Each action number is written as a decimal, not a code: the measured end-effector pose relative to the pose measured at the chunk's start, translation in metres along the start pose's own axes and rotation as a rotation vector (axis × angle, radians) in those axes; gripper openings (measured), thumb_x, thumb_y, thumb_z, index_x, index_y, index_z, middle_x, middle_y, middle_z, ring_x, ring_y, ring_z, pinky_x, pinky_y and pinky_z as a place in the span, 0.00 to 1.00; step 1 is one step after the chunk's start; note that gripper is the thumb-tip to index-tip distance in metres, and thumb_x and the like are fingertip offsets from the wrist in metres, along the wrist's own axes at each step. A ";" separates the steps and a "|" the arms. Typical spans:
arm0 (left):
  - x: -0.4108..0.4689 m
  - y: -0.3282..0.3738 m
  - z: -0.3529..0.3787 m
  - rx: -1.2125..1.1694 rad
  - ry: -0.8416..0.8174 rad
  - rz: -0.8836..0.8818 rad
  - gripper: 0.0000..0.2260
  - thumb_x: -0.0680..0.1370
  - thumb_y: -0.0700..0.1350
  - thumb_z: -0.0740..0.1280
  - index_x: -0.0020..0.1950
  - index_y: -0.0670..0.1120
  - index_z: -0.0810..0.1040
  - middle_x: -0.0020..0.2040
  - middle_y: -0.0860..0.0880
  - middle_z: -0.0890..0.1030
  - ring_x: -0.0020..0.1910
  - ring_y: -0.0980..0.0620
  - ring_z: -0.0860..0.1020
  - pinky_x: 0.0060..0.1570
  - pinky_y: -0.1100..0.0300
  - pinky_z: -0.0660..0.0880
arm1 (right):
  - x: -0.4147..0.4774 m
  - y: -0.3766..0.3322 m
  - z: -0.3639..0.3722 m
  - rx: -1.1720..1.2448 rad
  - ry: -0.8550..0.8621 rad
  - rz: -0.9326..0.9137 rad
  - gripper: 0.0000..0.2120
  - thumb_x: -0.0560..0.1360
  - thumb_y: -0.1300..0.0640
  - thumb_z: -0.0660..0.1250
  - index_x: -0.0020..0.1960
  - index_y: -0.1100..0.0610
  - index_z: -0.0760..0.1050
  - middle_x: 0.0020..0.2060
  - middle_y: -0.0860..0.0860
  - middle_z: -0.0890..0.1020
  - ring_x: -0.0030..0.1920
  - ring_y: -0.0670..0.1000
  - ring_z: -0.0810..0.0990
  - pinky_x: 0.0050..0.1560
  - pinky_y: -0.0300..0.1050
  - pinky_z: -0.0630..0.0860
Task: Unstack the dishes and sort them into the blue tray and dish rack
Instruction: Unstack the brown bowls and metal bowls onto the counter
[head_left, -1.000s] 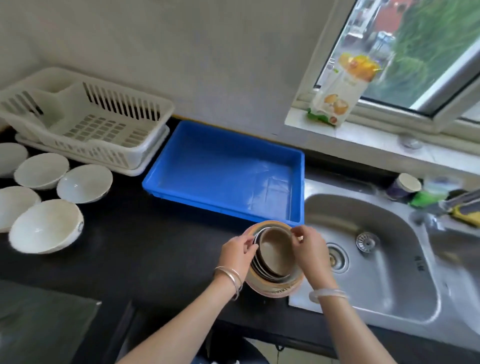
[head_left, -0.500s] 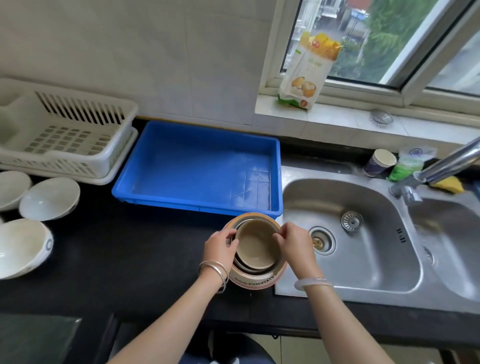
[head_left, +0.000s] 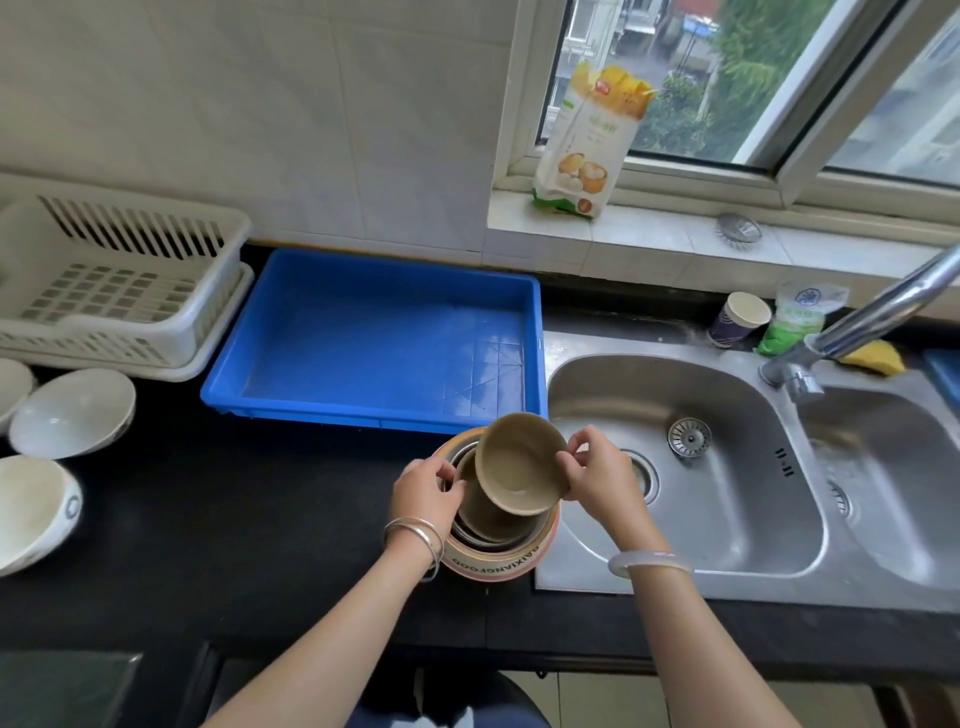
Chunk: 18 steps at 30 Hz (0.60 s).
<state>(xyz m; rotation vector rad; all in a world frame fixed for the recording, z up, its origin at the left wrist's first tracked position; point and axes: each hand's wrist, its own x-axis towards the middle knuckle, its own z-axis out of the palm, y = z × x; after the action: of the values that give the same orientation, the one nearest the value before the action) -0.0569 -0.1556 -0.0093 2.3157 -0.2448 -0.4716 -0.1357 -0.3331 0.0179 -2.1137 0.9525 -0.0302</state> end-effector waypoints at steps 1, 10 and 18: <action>-0.001 0.001 0.000 0.017 0.027 0.026 0.04 0.74 0.44 0.67 0.40 0.50 0.73 0.46 0.53 0.73 0.41 0.57 0.72 0.35 0.68 0.67 | 0.000 0.000 -0.002 0.039 0.003 0.001 0.07 0.76 0.60 0.65 0.41 0.52 0.70 0.37 0.53 0.84 0.27 0.48 0.81 0.22 0.29 0.68; -0.001 0.013 -0.008 -0.104 0.087 0.072 0.06 0.76 0.42 0.65 0.39 0.45 0.74 0.36 0.50 0.78 0.35 0.56 0.75 0.30 0.68 0.69 | -0.001 -0.003 -0.011 0.263 0.010 -0.005 0.08 0.76 0.62 0.65 0.49 0.50 0.77 0.33 0.47 0.84 0.27 0.46 0.83 0.29 0.36 0.79; 0.008 0.002 -0.055 -0.259 0.215 -0.030 0.04 0.74 0.41 0.66 0.39 0.43 0.76 0.36 0.51 0.79 0.39 0.49 0.79 0.42 0.54 0.79 | 0.002 -0.039 -0.003 0.342 -0.019 -0.074 0.09 0.75 0.63 0.65 0.44 0.49 0.77 0.31 0.48 0.83 0.25 0.46 0.81 0.28 0.39 0.79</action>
<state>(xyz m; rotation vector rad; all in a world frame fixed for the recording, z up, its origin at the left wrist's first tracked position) -0.0271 -0.1242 0.0260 2.0971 -0.0412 -0.2493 -0.1111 -0.3203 0.0460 -1.8275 0.7947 -0.1962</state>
